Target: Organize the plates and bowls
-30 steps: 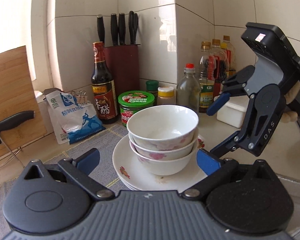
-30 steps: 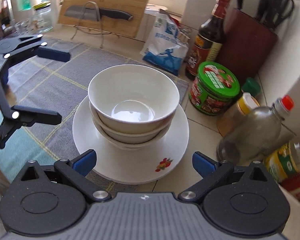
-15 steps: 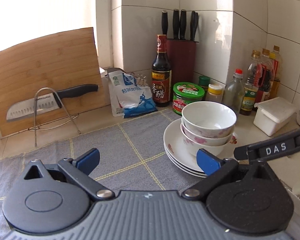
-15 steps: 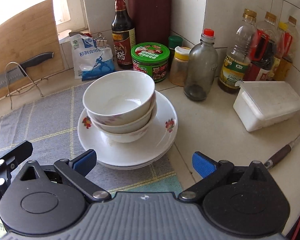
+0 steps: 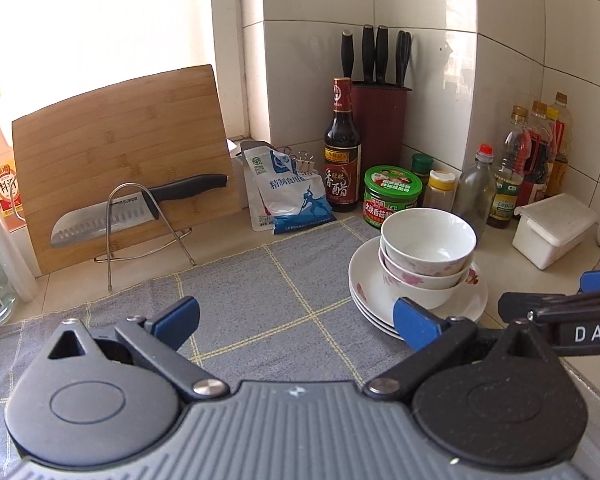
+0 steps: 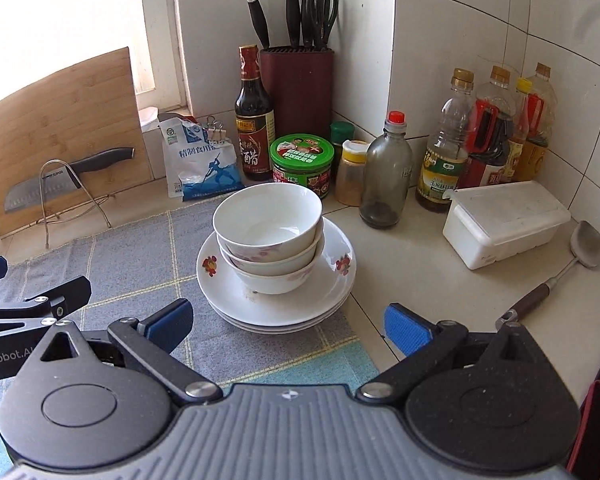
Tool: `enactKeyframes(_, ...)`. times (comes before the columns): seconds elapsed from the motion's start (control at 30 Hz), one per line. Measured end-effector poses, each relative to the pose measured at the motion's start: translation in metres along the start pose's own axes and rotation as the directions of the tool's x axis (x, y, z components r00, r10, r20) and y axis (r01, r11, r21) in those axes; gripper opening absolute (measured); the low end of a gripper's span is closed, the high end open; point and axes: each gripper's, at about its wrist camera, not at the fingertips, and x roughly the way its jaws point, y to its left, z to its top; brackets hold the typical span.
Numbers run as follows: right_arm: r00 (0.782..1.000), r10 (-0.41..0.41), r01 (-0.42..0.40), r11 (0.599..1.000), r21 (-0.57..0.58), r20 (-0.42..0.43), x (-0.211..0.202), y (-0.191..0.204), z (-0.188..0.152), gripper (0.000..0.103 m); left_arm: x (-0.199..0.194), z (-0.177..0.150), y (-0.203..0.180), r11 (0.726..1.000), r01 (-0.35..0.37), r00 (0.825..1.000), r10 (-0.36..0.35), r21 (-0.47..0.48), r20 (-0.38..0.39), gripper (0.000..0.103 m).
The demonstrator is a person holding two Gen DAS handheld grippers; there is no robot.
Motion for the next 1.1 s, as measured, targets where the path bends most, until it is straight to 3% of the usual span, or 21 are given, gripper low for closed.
enactKeyframes(1.1,1.0,-0.008,0.008,1.0,-0.016,0.024,-0.0015,-0.0021,0.0048,0.103,0.0037,0.0045,-0.007,0.999,-0.047,0.998,0.047,-0.019,-0.031,0.102)
